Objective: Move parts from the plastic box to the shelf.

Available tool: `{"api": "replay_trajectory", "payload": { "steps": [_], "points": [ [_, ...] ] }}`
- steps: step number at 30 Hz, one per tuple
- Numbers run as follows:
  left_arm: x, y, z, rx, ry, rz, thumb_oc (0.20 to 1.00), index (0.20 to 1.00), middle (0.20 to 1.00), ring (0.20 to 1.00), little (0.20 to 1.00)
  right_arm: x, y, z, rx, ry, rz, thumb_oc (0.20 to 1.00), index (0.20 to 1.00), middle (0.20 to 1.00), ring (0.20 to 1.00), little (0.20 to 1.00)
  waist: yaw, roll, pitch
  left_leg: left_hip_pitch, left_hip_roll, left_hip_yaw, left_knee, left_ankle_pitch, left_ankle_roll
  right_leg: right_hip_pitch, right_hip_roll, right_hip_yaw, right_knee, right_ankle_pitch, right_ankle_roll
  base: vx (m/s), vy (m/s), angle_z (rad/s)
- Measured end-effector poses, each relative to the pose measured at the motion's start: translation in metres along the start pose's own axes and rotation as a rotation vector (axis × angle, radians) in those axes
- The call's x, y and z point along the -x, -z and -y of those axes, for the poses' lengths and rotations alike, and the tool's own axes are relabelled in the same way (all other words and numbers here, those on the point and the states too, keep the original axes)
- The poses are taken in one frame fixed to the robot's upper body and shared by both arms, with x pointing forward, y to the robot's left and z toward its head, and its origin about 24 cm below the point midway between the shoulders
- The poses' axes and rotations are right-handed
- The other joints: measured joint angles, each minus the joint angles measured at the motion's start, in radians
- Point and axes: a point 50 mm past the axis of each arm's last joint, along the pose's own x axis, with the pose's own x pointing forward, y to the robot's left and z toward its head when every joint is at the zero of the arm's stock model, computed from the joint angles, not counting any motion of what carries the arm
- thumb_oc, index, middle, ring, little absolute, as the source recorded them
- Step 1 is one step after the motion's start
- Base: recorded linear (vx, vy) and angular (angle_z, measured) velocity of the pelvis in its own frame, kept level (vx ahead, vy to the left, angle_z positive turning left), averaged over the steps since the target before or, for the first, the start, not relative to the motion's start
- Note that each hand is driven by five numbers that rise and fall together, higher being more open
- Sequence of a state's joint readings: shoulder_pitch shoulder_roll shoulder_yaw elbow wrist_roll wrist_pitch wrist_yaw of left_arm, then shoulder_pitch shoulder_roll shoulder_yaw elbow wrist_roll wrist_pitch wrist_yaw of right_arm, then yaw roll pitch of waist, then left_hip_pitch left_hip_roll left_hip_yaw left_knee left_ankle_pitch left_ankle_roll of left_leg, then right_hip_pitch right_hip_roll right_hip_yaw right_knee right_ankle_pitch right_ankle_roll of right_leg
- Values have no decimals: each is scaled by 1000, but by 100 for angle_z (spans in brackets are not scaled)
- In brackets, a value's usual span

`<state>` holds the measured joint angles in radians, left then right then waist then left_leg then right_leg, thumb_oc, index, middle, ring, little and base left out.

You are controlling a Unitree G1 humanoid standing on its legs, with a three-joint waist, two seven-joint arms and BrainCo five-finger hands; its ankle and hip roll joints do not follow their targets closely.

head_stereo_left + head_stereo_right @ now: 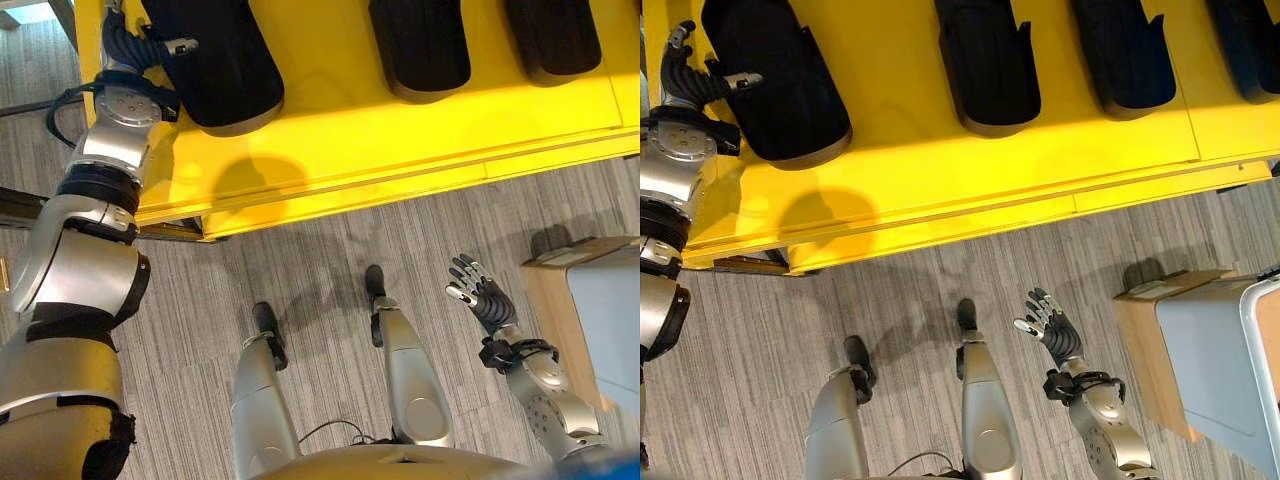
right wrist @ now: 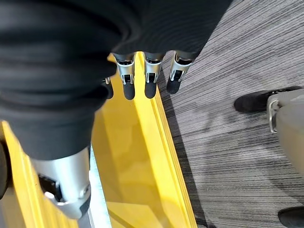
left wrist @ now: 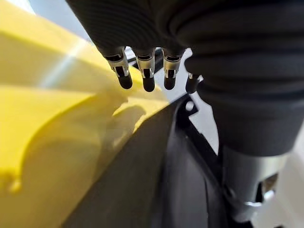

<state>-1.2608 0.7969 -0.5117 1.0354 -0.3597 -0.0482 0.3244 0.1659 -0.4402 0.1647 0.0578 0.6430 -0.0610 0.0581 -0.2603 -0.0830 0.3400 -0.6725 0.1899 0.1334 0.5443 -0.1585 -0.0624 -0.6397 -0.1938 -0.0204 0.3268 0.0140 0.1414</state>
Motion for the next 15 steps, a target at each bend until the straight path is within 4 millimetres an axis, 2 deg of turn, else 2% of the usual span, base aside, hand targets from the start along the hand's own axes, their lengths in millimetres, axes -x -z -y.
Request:
{"api": "replay_trajectory", "payload": {
  "steps": [15],
  "points": [
    [-1,-3,-1,-36,-4,14,1000,1000,1000,1000,1000,11,12,3,-14,11,-42,1000,1000,1000,1000,1000,-11,-1,-1,-29,4,23,43,-23,15,-24,1,26,-13,12,3,4,3,-4]
  ]
}}
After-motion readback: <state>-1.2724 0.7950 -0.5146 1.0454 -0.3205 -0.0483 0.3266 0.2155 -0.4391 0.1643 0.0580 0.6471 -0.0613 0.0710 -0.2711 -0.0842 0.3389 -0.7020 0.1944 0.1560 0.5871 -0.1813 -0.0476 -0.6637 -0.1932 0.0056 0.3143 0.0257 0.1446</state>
